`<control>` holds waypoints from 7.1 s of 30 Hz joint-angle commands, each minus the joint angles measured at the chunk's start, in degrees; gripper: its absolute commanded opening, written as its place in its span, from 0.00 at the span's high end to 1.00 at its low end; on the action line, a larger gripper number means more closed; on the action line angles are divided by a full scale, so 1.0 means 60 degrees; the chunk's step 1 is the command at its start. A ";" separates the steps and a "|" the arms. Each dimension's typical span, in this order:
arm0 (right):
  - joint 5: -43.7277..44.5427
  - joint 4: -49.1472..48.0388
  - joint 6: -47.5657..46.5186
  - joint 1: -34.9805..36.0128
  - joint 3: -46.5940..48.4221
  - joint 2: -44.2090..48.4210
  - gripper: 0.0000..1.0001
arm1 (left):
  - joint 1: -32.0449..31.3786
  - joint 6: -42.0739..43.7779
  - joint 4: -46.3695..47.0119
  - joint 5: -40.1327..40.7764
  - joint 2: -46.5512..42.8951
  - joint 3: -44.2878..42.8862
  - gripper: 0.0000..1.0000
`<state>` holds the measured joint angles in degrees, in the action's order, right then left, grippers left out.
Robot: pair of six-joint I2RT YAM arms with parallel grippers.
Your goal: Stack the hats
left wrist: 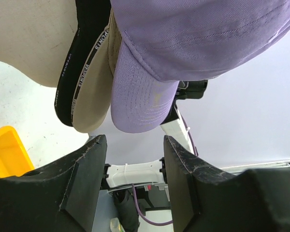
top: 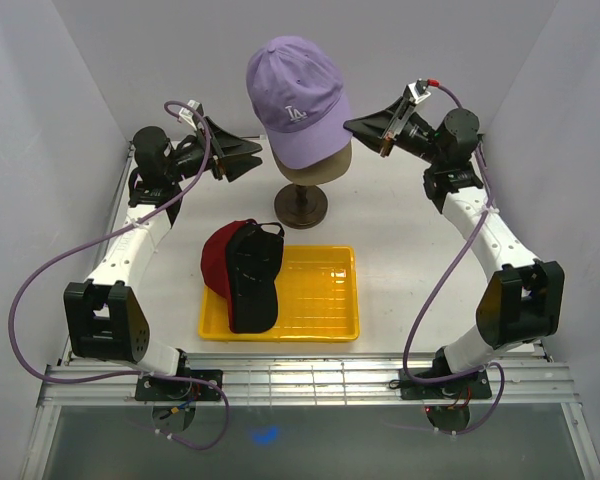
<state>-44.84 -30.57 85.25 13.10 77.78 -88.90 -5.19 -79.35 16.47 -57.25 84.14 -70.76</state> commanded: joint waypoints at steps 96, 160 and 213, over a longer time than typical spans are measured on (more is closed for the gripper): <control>0.3225 0.6750 -0.5434 -0.0075 0.4617 -0.2996 0.50 | -0.0277 0.0232 0.0654 0.0446 0.1401 -0.3455 0.37; 0.4236 0.5533 -0.4408 0.0672 0.1127 -0.0665 0.48 | -0.0497 -0.0266 0.0771 0.0416 0.2354 -0.4715 0.36; 0.3659 0.6995 -0.6263 0.0114 0.0999 0.2082 0.43 | 0.0572 0.0576 0.0014 0.1087 0.0056 -0.2301 0.33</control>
<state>-24.60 7.88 54.63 11.42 82.83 -84.44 -2.48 -81.97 21.80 -53.82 91.39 -87.37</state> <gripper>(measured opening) 0.572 0.677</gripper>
